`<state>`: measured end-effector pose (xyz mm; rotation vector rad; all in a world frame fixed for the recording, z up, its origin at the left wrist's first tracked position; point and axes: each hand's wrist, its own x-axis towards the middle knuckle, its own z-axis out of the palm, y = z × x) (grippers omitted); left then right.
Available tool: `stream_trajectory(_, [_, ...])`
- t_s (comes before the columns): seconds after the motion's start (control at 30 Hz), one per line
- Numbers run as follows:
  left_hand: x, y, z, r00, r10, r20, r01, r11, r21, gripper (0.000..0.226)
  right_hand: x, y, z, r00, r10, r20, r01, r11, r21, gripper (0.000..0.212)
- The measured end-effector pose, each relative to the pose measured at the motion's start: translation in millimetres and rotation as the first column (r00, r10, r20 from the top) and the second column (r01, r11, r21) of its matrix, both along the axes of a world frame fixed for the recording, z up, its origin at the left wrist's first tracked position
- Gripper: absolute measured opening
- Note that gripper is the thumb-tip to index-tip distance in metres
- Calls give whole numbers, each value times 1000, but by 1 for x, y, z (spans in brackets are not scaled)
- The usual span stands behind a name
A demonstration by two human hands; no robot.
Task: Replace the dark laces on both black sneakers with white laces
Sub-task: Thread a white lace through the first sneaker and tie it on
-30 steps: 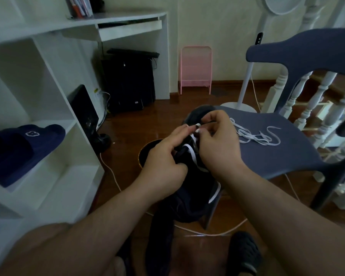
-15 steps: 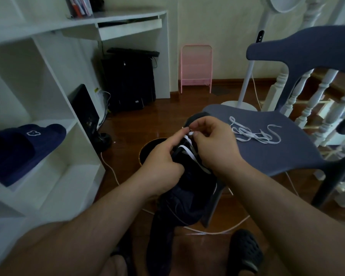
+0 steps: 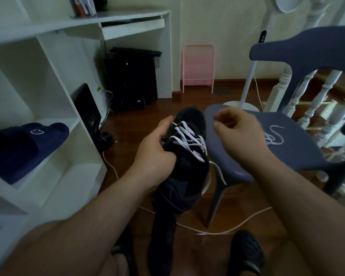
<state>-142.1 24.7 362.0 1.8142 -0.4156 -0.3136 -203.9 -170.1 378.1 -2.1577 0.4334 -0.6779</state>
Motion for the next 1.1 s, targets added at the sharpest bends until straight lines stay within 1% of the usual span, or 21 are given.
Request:
stream_trajectory(0.07, [0,3,1,995,66,74,-66,998,-3,102,-5,-5,0,998,26,-61,-22,998,58,13])
stream_trajectory(0.13, [-1,5,0,978,137,159,-141,990,13,101,-9,2,-4,958,185,-219,-162,979,119,18])
stream_trajectory(0.2, [-3,4,-1,958,188,216,-192,981,-4,101,-11,13,-11,884,314,-346,-294,950,109,34])
stream_trajectory(0.23, [-4,4,-1,951,206,231,-207,978,-23,100,-10,17,-15,867,336,-368,-330,940,82,44])
stream_trajectory(0.27, [-4,3,-2,945,225,237,-221,974,-45,100,-9,20,-18,872,324,-366,-336,941,34,47])
stream_trajectory(0.3, [-2,2,-3,940,245,239,-235,970,-66,99,-7,22,-22,899,280,-336,-307,951,-29,41])
stream_trajectory(0.33, [-2,1,-4,939,257,229,-243,966,-88,100,-4,24,-25,937,217,-274,-246,966,-79,31])
stream_trajectory(0.4, [-6,-1,-4,949,240,206,-214,967,-139,99,0,25,-29,985,97,-140,-112,988,-106,8])
stream_trajectory(0.47, [-12,-5,-1,982,148,114,-115,960,-257,88,3,23,-30,997,20,-76,-29,991,-128,3])
stream_trajectory(0.5, [-14,-9,4,996,93,8,-84,926,-367,75,4,20,-31,998,-13,-67,3,989,-150,4])
stream_trajectory(0.53, [-13,-11,8,992,56,-113,-104,875,-472,59,4,18,-31,997,-42,-63,31,985,-171,5])
stream_trajectory(0.57, [-10,-11,11,975,56,-215,-165,830,-533,46,3,16,-30,996,-66,-61,53,980,-192,6])
stream_trajectory(0.67, [5,-6,13,909,150,-390,-357,763,-539,25,1,13,-29,992,-125,-17,113,937,-331,15])
stream_trajectory(0.73, [19,2,11,871,180,-457,-431,728,-534,14,-1,10,-29,987,-156,36,157,893,-421,24])
stream_trajectory(0.77, [28,7,10,856,179,-484,-458,696,-553,12,-1,8,-29,984,-169,51,175,889,-423,25])
stream_trajectory(0.9, [69,41,14,784,186,-593,-600,472,-646,10,-3,-4,-27,972,-201,117,232,875,-425,31])
stream_trajectory(0.93, [75,48,14,772,207,-601,-620,453,-641,12,-4,-5,-26,968,-213,129,249,867,-432,32])
stream_trajectory(0.97, [78,52,13,765,246,-596,-631,474,-614,16,-5,-6,-26,966,-219,135,257,858,-445,33])
stream_trajectory(1.0, [78,53,11,772,290,-565,-620,536,-572,21,-5,-5,-26,966,-220,134,257,852,-457,33])
stream_trajectory(1.07, [67,45,8,851,343,-397,-503,749,-430,29,-6,-1,-25,969,-218,119,248,849,-467,27])
stream_trajectory(1.1, [57,38,7,904,320,-283,-404,855,-324,28,-6,1,-26,970,-214,116,243,850,-467,24])
